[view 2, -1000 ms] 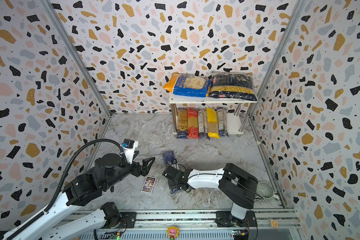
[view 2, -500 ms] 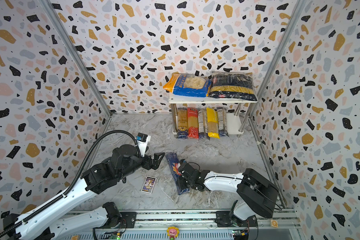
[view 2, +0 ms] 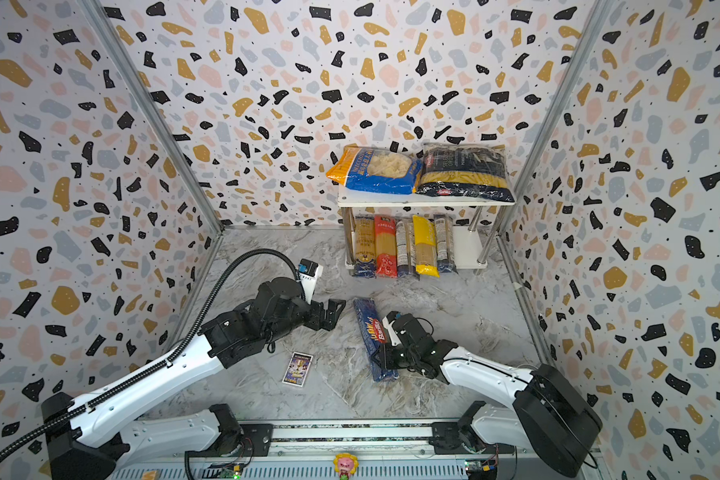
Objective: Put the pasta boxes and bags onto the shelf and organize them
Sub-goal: 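Carry the Barilla box to the lower shelf beside the clear pack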
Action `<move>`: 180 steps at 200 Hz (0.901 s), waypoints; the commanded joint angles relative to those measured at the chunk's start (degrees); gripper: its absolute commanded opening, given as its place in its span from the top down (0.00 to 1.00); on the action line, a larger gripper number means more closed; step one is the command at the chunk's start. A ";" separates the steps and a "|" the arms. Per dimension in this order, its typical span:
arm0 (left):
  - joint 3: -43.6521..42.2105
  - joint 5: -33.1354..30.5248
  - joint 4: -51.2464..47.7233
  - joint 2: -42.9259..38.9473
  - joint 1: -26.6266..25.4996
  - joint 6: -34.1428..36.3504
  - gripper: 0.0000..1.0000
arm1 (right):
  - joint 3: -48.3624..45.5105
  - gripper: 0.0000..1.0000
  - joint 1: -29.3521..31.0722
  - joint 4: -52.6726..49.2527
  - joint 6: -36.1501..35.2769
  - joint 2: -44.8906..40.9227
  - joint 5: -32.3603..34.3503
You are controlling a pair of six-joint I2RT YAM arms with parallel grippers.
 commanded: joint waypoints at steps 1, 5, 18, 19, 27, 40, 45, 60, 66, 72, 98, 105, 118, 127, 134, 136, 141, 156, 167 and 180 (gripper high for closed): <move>2.20 -0.12 2.39 -0.68 0.31 -0.39 0.01 | 1.35 0.72 -2.46 6.57 -2.40 -4.57 -5.27; 2.23 -0.41 2.31 -0.68 0.33 -0.47 0.01 | 1.35 0.72 -2.86 6.51 -2.45 -4.91 -5.44; 1.97 -1.55 1.73 -0.93 0.36 -0.61 0.01 | 1.89 0.72 -4.31 5.59 -2.97 -6.30 -6.21; 1.94 -1.60 1.70 -0.94 0.33 -0.61 0.01 | 1.91 0.72 -4.43 5.54 -3.00 -6.40 -6.23; 1.85 -2.09 1.27 -1.15 0.32 -0.69 0.00 | 2.27 0.72 -5.42 4.74 -3.36 -7.31 -6.40; 1.28 -2.49 0.98 -1.79 0.37 -0.61 0.01 | 3.17 0.72 -7.03 3.27 -4.04 -8.66 -6.44; 1.04 -2.49 0.98 -2.11 0.31 -0.57 0.01 | 3.65 0.72 -7.66 2.55 -4.41 -9.05 -6.34; 0.30 -2.60 0.97 -3.20 0.37 -0.35 0.00 | 5.34 0.72 -9.66 -0.08 -5.74 -9.96 -5.86; 0.07 -2.73 0.97 -3.63 0.34 -0.22 0.01 | 6.19 0.72 -10.53 -1.22 -6.32 -10.25 -5.45; -0.16 -2.79 1.00 -4.04 0.39 -0.10 0.01 | 6.98 0.72 -11.39 -2.14 -6.87 -10.47 -5.07; -0.62 -3.01 0.85 -5.15 0.32 0.74 0.01 | 11.05 0.72 -15.39 -6.06 -9.23 -10.81 -3.32; -0.70 -3.05 0.75 -5.32 0.38 0.93 0.01 | 12.37 0.72 -16.33 -7.01 -9.96 -10.74 -2.45; -0.64 -2.74 0.76 -5.60 0.37 1.23 0.01 | 15.16 0.73 -18.04 -9.11 -11.70 -10.34 -0.62; -0.64 -2.52 0.76 -5.67 0.36 1.40 0.00 | 17.17 0.73 -19.49 -10.33 -12.86 -9.85 0.48; -0.64 -2.32 0.85 -5.76 0.31 1.54 0.00 | 18.54 0.73 -20.66 -11.14 -13.65 -9.40 0.91; -0.64 -2.28 0.88 -5.73 0.30 1.58 0.01 | 18.83 0.73 -21.06 -11.34 -13.83 -9.23 1.07; -0.56 -2.07 0.96 -5.77 0.37 1.66 0.01 | 19.91 0.72 -21.92 -11.93 -14.53 -8.77 1.68; -0.40 -1.59 1.23 -5.71 0.38 2.06 0.00 | 23.19 0.73 -24.78 -13.47 -16.61 -6.63 3.49; -0.30 -1.26 1.52 -5.71 0.36 2.58 0.00 | 25.43 0.72 -26.30 -14.50 -18.09 -4.63 5.88; -0.52 -1.18 1.98 -5.63 0.31 3.53 0.01 | 27.51 0.73 -28.11 -14.46 -19.22 -2.09 7.39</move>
